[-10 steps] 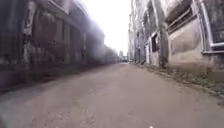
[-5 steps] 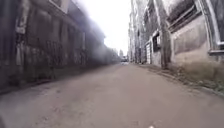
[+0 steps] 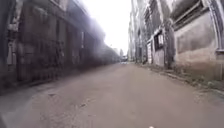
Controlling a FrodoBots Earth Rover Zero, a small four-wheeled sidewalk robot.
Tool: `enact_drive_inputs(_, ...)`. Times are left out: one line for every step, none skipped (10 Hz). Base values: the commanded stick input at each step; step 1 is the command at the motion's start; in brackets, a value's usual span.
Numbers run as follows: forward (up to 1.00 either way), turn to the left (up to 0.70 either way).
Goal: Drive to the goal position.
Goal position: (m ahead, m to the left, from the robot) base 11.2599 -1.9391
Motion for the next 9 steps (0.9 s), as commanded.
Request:
enact_drive_inputs(0.5,0.01)
enact_drive_inputs(0.5,0.01)
enact_drive_inputs(0.5,0.01)
enact_drive_inputs(0.5,0.01)
enact_drive_inputs(0.5,0.01)
enact_drive_inputs(0.5,0.01)
enact_drive_inputs(0.5,-0.49)
enact_drive_inputs(0.5,-0.44)
enact_drive_inputs(0.5,-0.14)
